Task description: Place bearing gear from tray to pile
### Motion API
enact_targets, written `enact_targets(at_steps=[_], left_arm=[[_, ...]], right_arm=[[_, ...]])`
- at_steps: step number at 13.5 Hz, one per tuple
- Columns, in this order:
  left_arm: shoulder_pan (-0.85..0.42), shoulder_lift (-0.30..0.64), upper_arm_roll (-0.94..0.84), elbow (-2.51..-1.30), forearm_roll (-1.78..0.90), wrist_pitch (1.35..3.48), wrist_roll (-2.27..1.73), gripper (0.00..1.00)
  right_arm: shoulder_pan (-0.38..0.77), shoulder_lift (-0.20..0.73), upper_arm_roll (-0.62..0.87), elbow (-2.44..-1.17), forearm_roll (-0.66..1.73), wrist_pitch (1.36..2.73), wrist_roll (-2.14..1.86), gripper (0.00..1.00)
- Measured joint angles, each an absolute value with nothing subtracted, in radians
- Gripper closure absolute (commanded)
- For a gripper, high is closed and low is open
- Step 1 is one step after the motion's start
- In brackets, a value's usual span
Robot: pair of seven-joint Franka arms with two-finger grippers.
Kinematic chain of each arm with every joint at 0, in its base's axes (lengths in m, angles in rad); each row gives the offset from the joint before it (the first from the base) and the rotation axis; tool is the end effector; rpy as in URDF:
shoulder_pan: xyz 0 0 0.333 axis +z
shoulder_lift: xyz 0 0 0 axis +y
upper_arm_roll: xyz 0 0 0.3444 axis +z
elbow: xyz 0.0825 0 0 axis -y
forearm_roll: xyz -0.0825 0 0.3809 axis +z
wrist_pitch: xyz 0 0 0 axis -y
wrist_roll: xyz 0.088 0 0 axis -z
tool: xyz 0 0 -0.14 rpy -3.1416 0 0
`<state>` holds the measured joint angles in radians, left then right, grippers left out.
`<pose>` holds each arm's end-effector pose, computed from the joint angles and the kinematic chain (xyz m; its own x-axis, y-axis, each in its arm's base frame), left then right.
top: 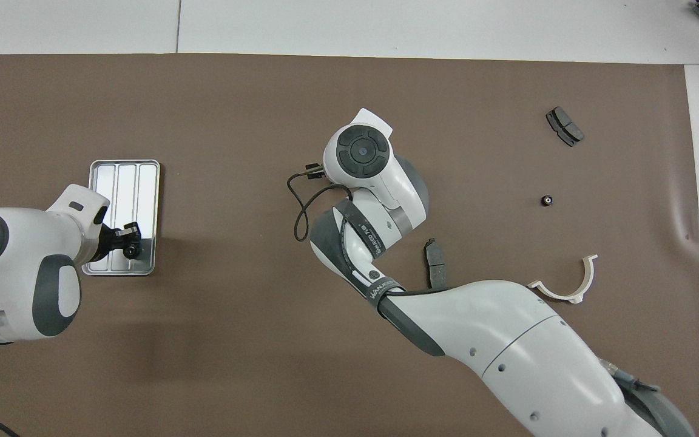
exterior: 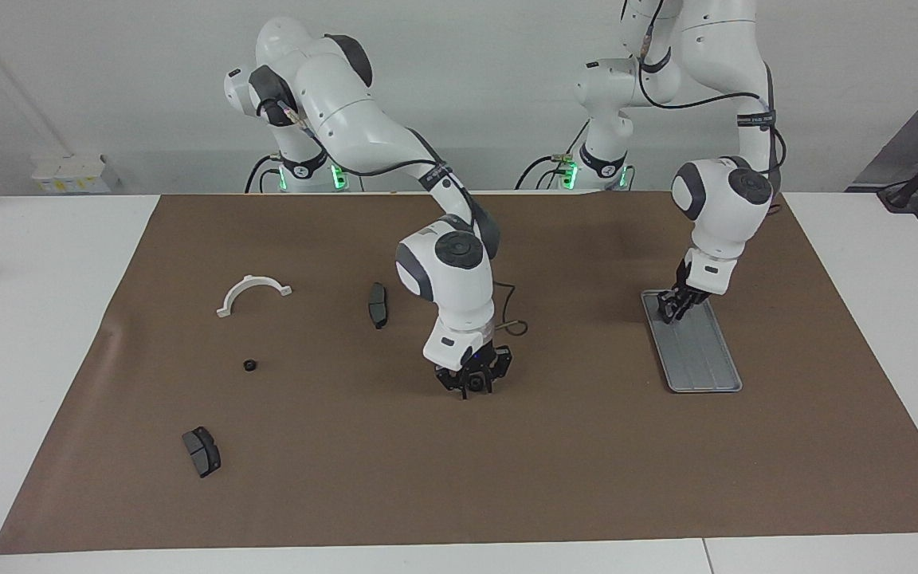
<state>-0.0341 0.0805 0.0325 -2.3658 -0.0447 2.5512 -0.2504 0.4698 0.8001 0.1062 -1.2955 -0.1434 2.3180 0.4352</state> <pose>0.5195 -0.0010 0.3000 0.9548 0.2816 0.0946 0.2779 -0.9593 0.0511 0.6793 0.4084 0.2794 0.9590 0.1742 0.2235 0.1899 -0.9805 -0.0507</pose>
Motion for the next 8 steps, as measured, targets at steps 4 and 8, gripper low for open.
enact_targets(at_steps=[4,8], left_arm=[[-0.034,0.080,0.031,-2.231,-0.045,2.369,-0.250,1.00],[-0.034,0.079,0.031,-2.017,-0.045,2.151,-0.255,1.00]], right_arm=[[0.470,0.800,0.106,-1.298,-0.143,2.317,0.435,0.75],[0.469,0.799,0.106,-1.296,-0.143,2.310,0.435,0.96]])
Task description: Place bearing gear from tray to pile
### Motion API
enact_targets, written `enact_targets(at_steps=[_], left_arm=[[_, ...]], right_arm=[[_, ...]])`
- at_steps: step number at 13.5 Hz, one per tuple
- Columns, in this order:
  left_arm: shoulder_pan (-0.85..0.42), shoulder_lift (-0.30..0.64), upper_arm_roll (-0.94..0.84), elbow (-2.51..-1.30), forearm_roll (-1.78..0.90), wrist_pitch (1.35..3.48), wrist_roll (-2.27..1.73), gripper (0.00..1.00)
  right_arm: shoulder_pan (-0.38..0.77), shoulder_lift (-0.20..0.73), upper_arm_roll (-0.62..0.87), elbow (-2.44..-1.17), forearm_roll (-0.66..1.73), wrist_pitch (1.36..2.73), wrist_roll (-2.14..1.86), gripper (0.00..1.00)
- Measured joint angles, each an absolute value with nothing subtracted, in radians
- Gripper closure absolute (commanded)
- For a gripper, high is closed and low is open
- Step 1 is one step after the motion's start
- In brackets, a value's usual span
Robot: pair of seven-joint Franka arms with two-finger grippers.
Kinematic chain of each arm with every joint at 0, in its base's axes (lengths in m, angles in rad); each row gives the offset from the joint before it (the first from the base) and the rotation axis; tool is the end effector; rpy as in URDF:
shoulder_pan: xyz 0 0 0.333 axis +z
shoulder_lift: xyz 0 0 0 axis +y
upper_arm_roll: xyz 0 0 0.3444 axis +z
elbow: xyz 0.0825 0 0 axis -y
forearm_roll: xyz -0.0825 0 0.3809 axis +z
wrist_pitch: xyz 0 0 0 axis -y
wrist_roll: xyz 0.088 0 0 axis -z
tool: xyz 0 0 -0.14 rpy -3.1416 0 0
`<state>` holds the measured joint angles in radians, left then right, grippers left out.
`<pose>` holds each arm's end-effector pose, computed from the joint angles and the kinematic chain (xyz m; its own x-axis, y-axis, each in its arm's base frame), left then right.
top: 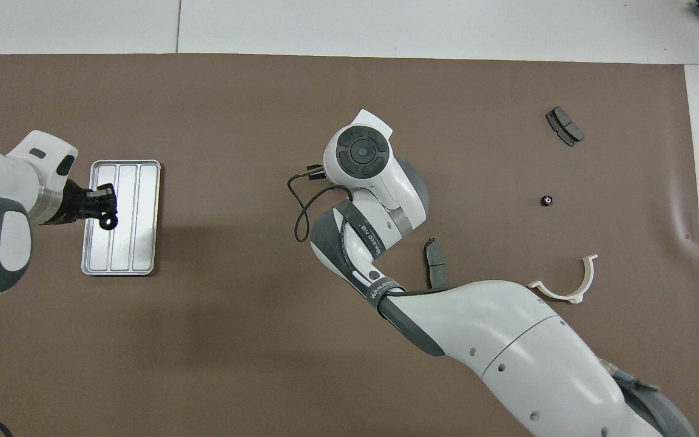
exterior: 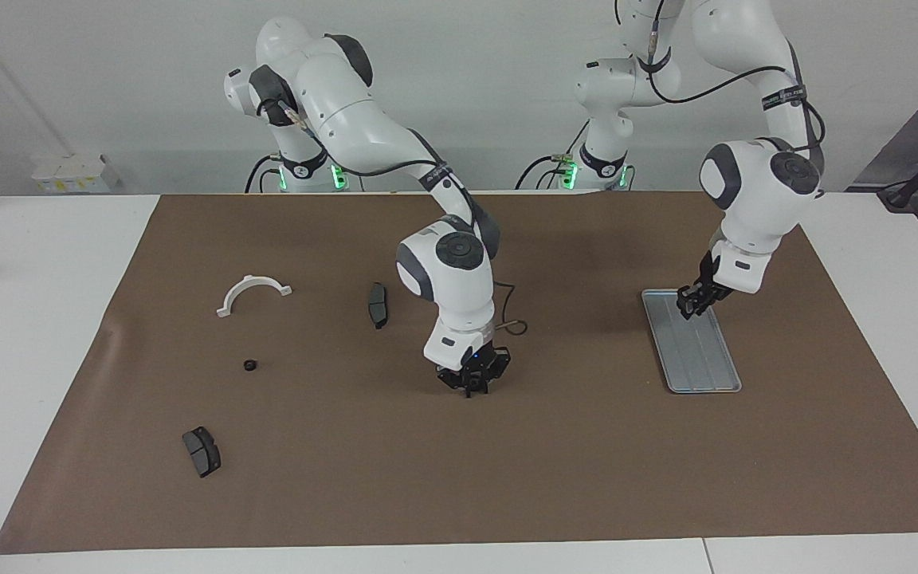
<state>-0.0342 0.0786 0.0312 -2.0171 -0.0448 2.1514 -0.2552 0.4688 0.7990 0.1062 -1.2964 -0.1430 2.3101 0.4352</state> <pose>0.5759 -0.0051 0.4156 0.9610 0.2729 0.0443 0.2707 -0.9614 0.0491 0.6788 0.4071 0.2790 0.9607 0.1737 0.2166 0.1881 -0.9810 -0.0478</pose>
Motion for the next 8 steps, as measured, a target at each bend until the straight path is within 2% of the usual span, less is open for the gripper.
enact_targets(at_steps=[2,5,8], left_arm=[[-0.034,0.083,0.029,-1.925,-0.045,2.062,-0.282,1.00],[-0.061,0.109,0.018,-1.843,-0.048,2.042,-0.375,1.00],[-0.158,0.164,0.014,-1.746,-0.050,2.058,-0.524,1.00]], right_arm=[[0.462,0.795,0.106,-1.289,-0.143,2.259,0.435,0.96],[0.428,0.791,0.104,-1.284,-0.143,2.218,0.421,0.96],[0.299,0.782,0.111,-1.281,-0.143,2.173,0.275,0.96]])
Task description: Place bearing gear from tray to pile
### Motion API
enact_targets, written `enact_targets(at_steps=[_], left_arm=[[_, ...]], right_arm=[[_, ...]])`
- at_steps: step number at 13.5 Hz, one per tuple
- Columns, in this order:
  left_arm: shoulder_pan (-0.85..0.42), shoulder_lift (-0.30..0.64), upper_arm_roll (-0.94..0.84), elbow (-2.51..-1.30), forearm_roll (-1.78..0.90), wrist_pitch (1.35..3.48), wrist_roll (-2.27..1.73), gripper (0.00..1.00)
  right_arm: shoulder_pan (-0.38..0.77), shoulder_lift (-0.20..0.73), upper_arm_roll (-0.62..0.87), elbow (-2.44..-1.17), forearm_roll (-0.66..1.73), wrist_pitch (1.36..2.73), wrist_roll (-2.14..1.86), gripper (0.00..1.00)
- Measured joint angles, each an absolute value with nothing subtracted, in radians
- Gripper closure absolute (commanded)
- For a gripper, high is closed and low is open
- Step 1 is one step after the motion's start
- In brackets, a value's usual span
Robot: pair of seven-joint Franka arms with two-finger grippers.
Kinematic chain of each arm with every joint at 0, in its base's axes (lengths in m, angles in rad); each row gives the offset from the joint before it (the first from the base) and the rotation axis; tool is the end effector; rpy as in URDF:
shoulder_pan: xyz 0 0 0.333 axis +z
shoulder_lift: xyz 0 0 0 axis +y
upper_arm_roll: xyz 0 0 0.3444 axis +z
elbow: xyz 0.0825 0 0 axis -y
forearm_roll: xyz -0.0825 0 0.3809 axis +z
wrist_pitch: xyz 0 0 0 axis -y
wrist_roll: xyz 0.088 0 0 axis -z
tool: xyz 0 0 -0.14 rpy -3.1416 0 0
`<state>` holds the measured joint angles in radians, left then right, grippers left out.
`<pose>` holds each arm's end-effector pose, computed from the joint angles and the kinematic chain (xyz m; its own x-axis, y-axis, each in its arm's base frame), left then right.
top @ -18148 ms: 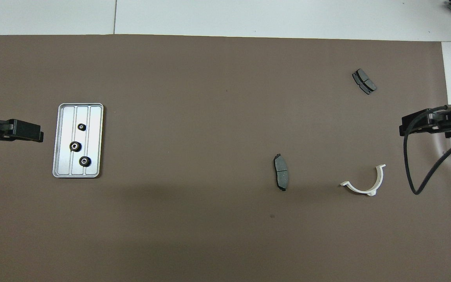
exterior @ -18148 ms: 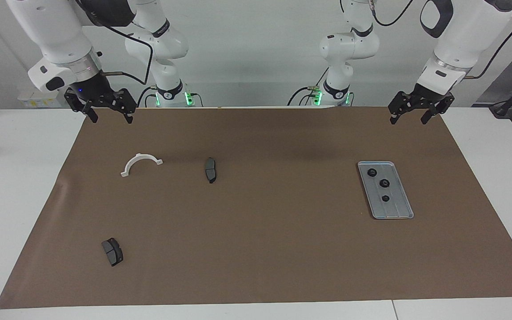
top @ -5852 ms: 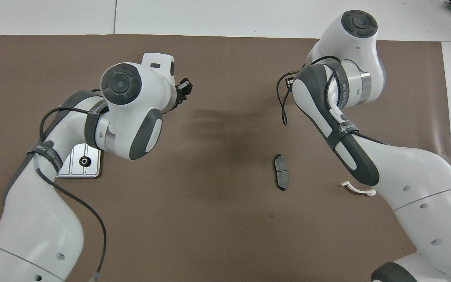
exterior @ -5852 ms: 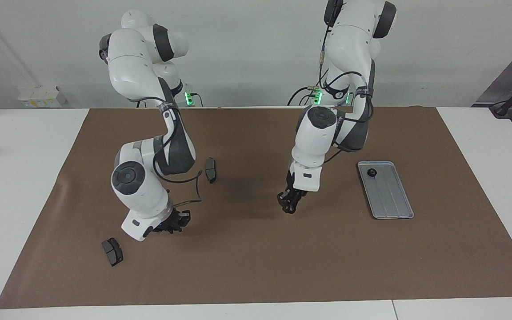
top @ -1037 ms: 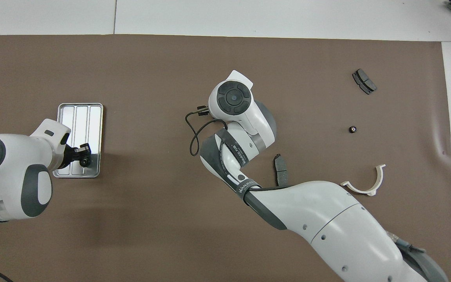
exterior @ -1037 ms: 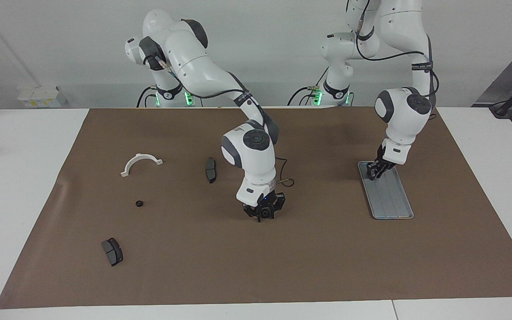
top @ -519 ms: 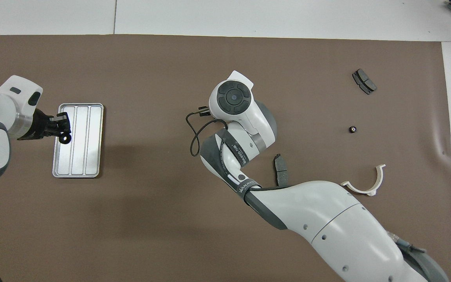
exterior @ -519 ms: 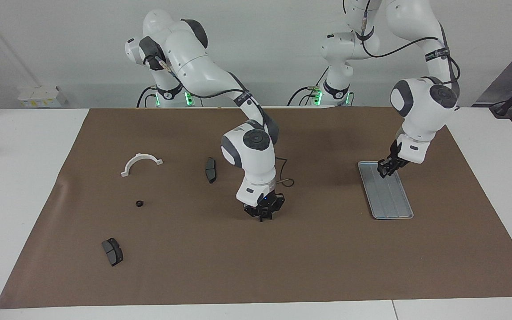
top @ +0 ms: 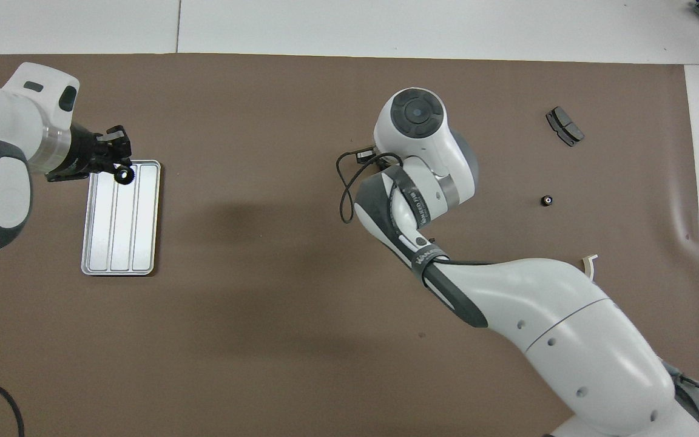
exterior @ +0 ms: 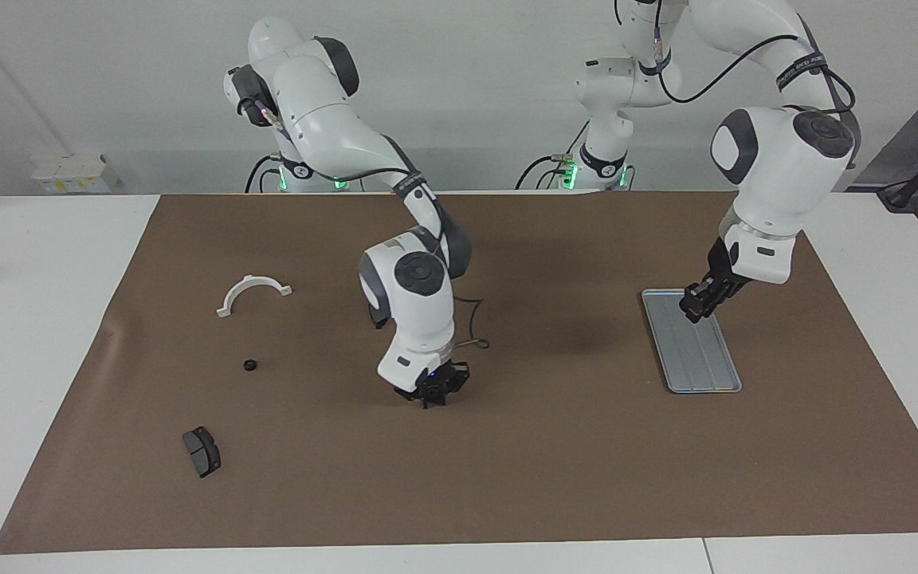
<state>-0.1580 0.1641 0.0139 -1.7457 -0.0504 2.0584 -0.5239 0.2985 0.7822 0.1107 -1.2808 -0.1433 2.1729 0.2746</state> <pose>0.6249 -0.0953 0.4851 0.9137 0.3925 0.1051 0.3812 -0.9176 0.1130 0.7265 0.2818 0.2848 0.9776 0.1714 0.1225 0.1707 -0.9852 0.0160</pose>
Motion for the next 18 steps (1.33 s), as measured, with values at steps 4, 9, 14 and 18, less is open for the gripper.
enact_targets(at_steps=[4,9,14,18], left_arm=[[-0.346,0.239,0.008,-1.727,-0.082,2.252,-0.739,1.00],[-0.523,0.451,0.006,-1.726,-0.161,2.514,-0.874,1.00],[-0.580,0.514,0.006,-1.720,-0.180,2.606,-0.883,0.73],[-0.588,0.515,0.005,-1.749,-0.182,2.654,-0.883,0.65]], right_arm=[[0.113,0.754,0.148,-1.267,-0.143,2.145,0.083,0.95],[0.024,0.745,0.150,-1.270,-0.142,2.144,-0.058,0.93],[-0.049,0.744,0.151,-1.320,-0.142,2.187,-0.158,0.92],[-0.064,0.737,0.154,-1.364,-0.137,2.231,-0.170,0.36]])
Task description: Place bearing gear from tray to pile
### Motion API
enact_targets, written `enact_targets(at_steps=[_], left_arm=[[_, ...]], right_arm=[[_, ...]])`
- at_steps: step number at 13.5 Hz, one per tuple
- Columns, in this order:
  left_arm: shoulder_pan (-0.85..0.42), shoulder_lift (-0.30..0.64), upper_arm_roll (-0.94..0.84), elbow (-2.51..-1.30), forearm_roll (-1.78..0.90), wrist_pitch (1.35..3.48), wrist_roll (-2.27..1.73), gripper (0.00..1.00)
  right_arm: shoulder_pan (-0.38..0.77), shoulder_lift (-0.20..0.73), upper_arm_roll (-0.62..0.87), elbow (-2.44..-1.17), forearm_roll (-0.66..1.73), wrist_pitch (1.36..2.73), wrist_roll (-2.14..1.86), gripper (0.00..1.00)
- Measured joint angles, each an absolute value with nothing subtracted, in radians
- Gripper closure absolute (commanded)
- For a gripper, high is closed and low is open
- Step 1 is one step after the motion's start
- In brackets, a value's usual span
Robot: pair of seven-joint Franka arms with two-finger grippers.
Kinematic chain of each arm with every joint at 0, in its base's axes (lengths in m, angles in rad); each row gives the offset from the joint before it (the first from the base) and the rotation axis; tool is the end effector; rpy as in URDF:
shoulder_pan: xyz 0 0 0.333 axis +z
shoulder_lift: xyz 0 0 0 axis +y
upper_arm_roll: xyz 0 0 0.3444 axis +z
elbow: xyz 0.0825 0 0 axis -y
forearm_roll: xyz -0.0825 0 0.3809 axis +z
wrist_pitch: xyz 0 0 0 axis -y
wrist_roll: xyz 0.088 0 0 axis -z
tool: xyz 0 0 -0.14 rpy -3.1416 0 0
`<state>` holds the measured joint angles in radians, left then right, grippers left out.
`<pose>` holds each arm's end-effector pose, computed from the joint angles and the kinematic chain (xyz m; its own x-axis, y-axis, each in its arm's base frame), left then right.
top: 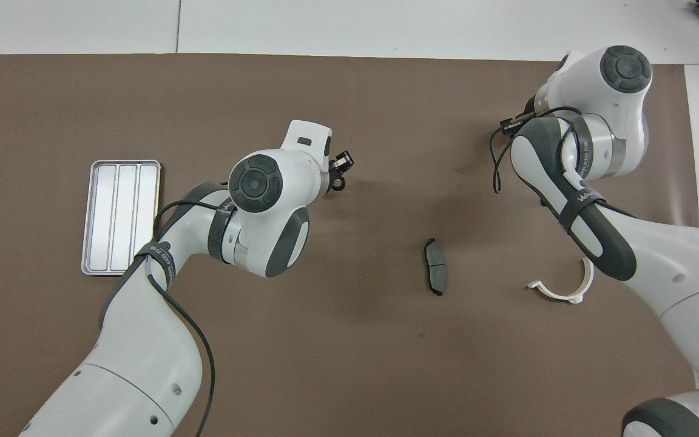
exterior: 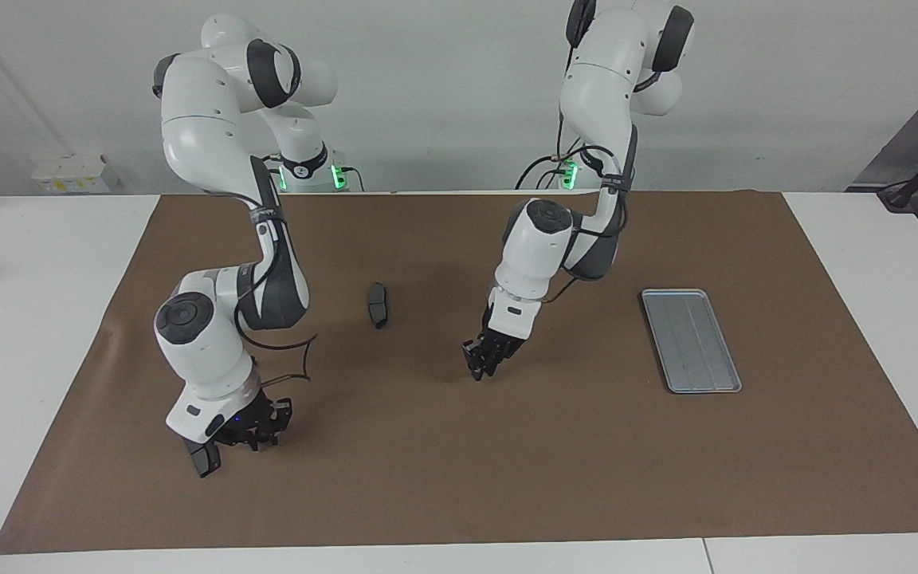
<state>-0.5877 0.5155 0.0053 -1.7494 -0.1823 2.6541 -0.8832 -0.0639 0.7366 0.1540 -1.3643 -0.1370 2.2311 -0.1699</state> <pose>0.6035 -0.3954 0.3154 0.8846 0.4483 0.1283 0.3762 -0.8487 0.3717 0.7680 0.0357 0.2883 0.9489 0.2859 0.1340 0.2832 -0.9583 0.0388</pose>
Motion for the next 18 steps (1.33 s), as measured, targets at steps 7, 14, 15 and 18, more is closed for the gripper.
enact_targets(at_steps=[7,14,15,18], left_arm=[[-0.596,0.513,0.008,-1.766,-0.186,2.636,-0.897,0.00],[-0.558,0.347,0.185,-1.753,-0.179,2.399,-0.769,0.00],[-0.526,0.320,0.189,-1.762,-0.179,2.371,-0.709,0.00],[-0.431,0.260,0.191,-1.811,-0.179,2.323,-0.548,0.00]], right_arm=[[-0.044,0.716,0.164,-1.379,-0.134,2.228,-0.159,0.28],[0.193,0.690,0.171,-1.376,-0.135,2.173,0.233,0.30],[0.229,0.690,0.171,-1.376,-0.135,2.173,0.289,0.31],[0.337,0.689,0.171,-1.376,-0.136,2.195,0.415,0.36]])
